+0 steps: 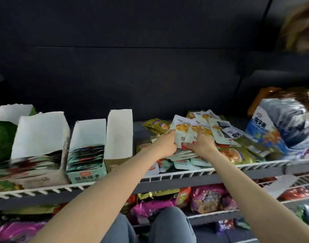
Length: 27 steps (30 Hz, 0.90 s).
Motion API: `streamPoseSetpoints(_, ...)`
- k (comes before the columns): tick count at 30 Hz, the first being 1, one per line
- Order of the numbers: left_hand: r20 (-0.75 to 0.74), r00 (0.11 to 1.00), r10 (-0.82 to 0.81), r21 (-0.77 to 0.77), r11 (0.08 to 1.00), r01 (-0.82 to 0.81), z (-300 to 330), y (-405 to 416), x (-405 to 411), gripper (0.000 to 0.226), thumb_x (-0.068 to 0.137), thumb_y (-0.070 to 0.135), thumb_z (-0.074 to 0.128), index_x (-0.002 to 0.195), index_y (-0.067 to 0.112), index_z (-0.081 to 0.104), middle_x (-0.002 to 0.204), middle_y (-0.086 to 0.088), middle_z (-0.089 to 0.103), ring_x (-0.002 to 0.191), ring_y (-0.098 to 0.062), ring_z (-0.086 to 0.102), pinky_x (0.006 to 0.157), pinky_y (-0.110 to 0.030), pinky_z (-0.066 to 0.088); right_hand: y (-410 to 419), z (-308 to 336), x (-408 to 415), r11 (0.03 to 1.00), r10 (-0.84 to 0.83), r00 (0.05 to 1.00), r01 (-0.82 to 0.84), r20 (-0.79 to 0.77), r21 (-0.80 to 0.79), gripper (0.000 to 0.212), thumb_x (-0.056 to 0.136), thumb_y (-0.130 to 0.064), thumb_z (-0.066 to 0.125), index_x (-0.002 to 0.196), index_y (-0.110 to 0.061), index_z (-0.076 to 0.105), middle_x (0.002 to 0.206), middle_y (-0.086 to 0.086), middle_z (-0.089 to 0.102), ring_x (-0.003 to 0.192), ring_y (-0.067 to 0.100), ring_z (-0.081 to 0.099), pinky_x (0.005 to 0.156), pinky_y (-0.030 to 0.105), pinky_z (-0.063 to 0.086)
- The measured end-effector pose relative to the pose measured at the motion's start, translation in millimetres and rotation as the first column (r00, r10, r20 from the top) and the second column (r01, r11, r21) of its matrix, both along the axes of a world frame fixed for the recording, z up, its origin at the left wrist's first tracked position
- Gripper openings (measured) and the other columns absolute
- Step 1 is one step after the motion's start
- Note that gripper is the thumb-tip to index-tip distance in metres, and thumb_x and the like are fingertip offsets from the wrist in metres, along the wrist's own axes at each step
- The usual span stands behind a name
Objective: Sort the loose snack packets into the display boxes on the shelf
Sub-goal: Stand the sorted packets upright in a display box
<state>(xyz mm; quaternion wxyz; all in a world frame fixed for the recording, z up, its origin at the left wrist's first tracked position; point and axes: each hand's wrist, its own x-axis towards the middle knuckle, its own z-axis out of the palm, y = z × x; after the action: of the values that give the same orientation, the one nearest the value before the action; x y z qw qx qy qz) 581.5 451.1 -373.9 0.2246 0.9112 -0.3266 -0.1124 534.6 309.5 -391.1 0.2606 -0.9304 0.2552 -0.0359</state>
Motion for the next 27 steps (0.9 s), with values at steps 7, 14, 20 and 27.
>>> streamPoseSetpoints(7, -0.105, 0.991, 0.077, -0.123, 0.988, -0.09, -3, -6, 5, 0.048, 0.094, 0.008, 0.045, 0.141, 0.015, 0.04, 0.145, -0.006, 0.043, 0.13, -0.021, 0.043, 0.097, -0.023, 0.036, 12, 16, -9, 0.854, 0.232, 0.966, -0.147, 0.112, -0.5, 0.02, 0.094, 0.0, 0.041, 0.092, -0.009, 0.057, 0.085, 0.006, 0.06, 0.079, 0.029, 0.059, 0.059, 0.031, 0.038)
streamPoseSetpoints(14, 0.008, 0.997, -0.076, -0.355, 0.932, 0.074, 20, 15, -18, 0.071, 0.081, 0.02, 0.071, 0.141, 0.021, 0.033, 0.138, 0.004, 0.047, 0.126, -0.011, 0.045, 0.101, -0.021, 0.035, 37, 60, -3, 0.936, -0.114, 0.767, -0.13, 0.632, 0.327, 0.042, 0.1, -0.022, 0.036, 0.067, 0.003, 0.044, 0.061, 0.011, 0.047, 0.058, 0.021, 0.043, 0.051, 0.029, 0.034)
streamPoseSetpoints(20, 0.22, 0.944, 0.247, -0.565, 0.821, -0.083, 61, 63, -27, 0.023, 0.098, 0.024, 0.044, 0.114, 0.017, 0.06, 0.098, 0.003, 0.068, 0.087, -0.014, 0.065, 0.069, -0.026, 0.051, 68, 87, -15, 0.715, -0.188, 0.74, -0.347, 0.645, 0.607, 0.038, 0.1, -0.035, 0.039, 0.099, -0.008, 0.065, 0.092, 0.004, 0.071, 0.083, 0.017, 0.07, 0.061, 0.026, 0.057)
streamPoseSetpoints(27, 0.182, 0.936, 0.3, -0.566, 0.811, -0.15, 95, 158, -31, 0.027, 0.095, 0.024, 0.054, 0.12, 0.026, 0.064, 0.11, 0.004, 0.068, 0.111, -0.021, 0.057, 0.093, -0.042, 0.048, 121, 101, -13, 0.817, 0.197, 0.75, -0.482, 0.631, 0.317, 0.02, 0.089, -0.018, 0.062, 0.109, -0.019, 0.062, 0.095, -0.001, 0.07, 0.081, 0.014, 0.067, 0.057, 0.016, 0.048)
